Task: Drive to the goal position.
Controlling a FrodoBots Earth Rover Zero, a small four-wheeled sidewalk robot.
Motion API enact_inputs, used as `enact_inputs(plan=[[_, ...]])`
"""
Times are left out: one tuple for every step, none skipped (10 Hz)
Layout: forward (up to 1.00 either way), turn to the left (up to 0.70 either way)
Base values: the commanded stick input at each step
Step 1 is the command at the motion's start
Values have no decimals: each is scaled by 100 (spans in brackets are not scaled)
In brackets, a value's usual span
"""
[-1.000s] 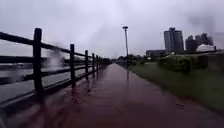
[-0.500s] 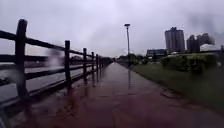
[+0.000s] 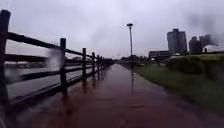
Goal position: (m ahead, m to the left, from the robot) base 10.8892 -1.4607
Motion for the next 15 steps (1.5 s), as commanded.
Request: enact_inputs(plan=[[100, 1], [100, 1], [100, 1], [100, 1], [100, 1], [100, 1], [100, 1], [100, 1], [100, 1], [100, 1], [100, 1], [100, 1], [100, 1], [100, 1], [100, 1]])
